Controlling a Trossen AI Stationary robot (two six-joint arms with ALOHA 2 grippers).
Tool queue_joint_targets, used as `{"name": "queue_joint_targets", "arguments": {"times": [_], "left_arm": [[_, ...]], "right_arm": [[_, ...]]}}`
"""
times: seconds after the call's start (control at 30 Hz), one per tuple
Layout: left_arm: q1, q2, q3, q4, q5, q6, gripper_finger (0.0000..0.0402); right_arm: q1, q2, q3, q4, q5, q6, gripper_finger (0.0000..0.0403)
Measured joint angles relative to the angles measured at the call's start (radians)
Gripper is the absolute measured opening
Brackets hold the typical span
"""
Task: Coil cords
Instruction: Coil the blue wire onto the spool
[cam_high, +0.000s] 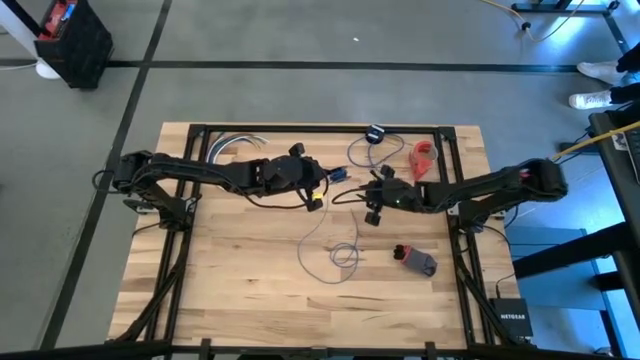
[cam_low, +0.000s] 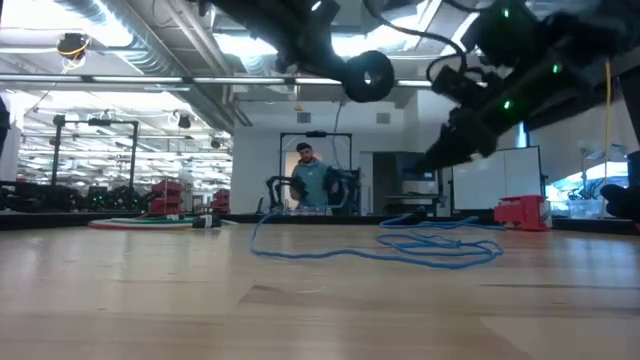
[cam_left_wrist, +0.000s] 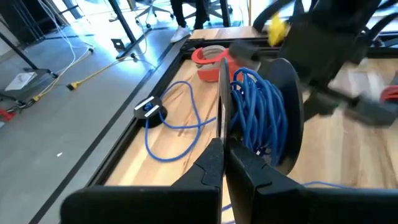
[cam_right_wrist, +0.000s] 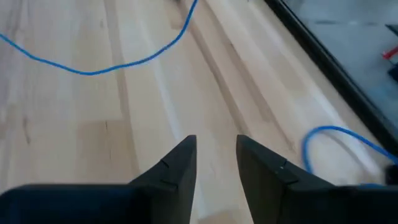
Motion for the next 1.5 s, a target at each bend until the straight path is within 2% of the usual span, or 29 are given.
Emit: {"name": "queue_joint_targets", "arguments": {"times": [0.2,0.3,0.37,0.47,0.57,0.63,0.8,1.0,1.33,1.5], "left_arm": [[0.000,0.001,-0.001,0.006,0.000,-0.003,0.0000],[0.000,0.001,-0.002,0.010,0.000,-0.002,0.0000],[0.000,0.001,-0.002,0.010,0.000,-0.002,0.0000],[0.000,0.001,-0.002,0.011,0.000,-0.002,0.0000],[0.000,0.002,-0.002,0.009,0.000,-0.002,0.0000],[0.000,0.002,-0.002,0.007,0.000,-0.002,0.0000],[0.000,0.002,-0.002,0.001,0.000,-0.001,0.0000],[0.000,0.002,-0.002,0.004,0.000,-0.001,0.0000],[0.000,0.002,-0.002,0.000,0.000,0.000,0.0000],[-0.002,0.002,-0.002,0.001,0.000,-0.001,0.0000]], "right_arm": [[-0.056,0.259,-0.082,0.566,-0.145,0.025,0.0117],[-0.076,0.400,-0.061,0.733,-0.147,0.066,0.0117],[-0.076,0.479,-0.034,0.783,-0.155,0.084,0.0117],[-0.074,0.545,0.013,0.801,-0.221,0.088,0.0117],[-0.073,0.570,0.047,0.803,-0.337,0.116,0.0117],[-0.073,0.578,0.062,0.799,-0.378,0.135,0.0117],[-0.074,0.577,0.077,0.763,-0.337,0.163,0.0117],[-0.074,0.578,0.109,0.763,-0.357,0.187,0.0117],[-0.074,0.667,0.161,0.761,-0.357,0.271,0.0116],[-0.074,0.672,0.168,0.765,-0.334,0.279,0.0086]]}}
